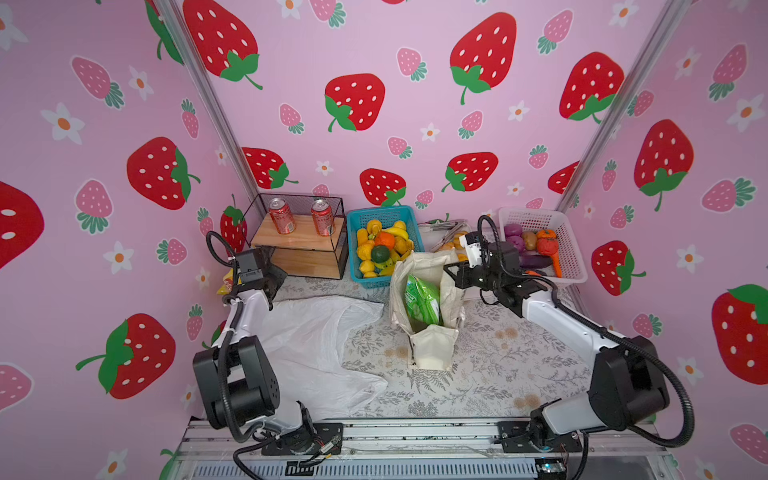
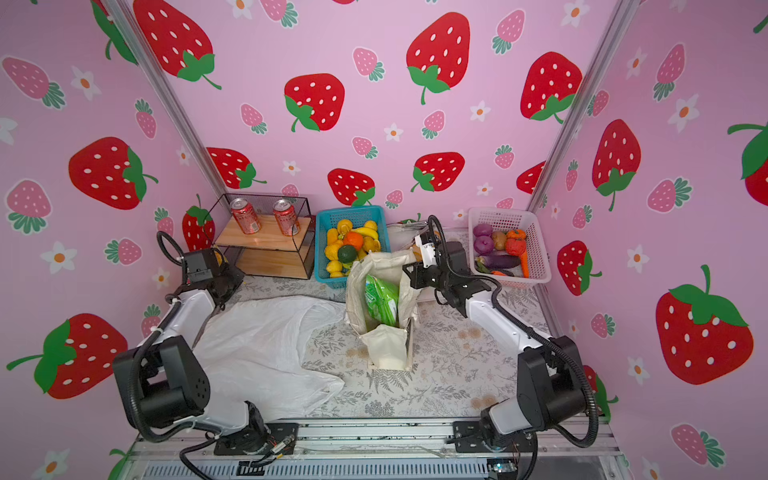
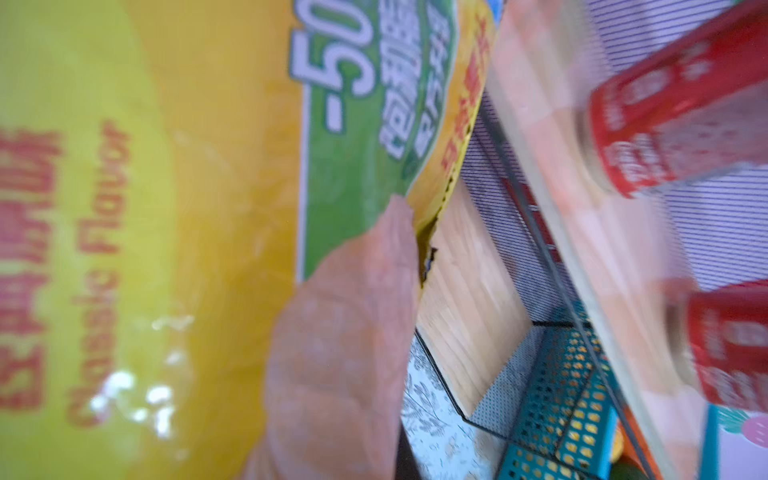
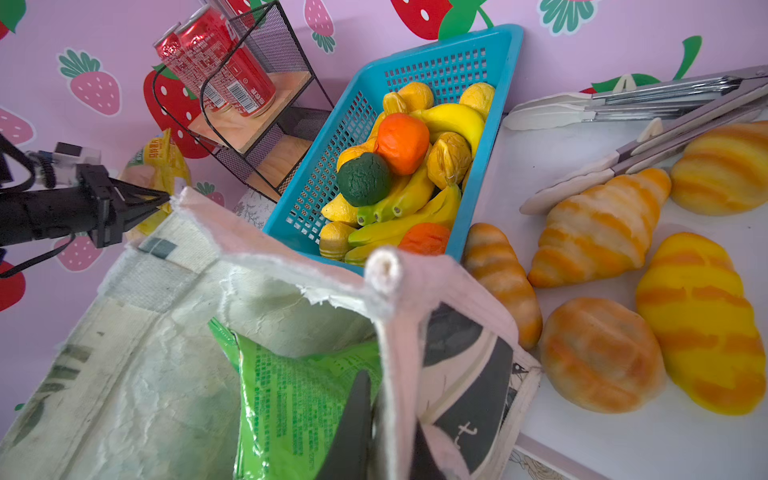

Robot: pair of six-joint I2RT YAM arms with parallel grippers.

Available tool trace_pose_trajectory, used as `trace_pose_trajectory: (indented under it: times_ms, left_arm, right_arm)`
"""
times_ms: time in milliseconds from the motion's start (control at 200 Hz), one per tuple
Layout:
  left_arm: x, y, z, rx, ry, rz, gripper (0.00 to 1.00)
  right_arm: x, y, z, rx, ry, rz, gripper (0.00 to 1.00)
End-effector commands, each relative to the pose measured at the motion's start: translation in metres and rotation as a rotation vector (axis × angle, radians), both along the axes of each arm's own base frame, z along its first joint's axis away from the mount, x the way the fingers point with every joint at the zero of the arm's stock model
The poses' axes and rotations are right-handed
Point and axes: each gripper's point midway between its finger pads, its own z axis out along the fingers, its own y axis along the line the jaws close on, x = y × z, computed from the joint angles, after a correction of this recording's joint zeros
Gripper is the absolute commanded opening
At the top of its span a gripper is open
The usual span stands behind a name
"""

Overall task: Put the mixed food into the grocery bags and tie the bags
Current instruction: 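Grasp the yellow chip bag with the left gripper and carry it over the tote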

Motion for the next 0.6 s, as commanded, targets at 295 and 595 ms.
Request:
trace_pose_trajectory:
  times_ms: [295,595]
  left_arm:
    - [-0.095,-0.2,0.174,0.212,-0.362,-0.607,0.0]
    - [-0.177,-0.403,0.251,-0.013,-0.595,-1.373,0.0]
  right_arm:
    - [0.002,0.001,0.01,0.01,-0.016,0.006,0.07]
    - [0.004,0.002,0.016,-0.026,-0.024,0.023,0.07]
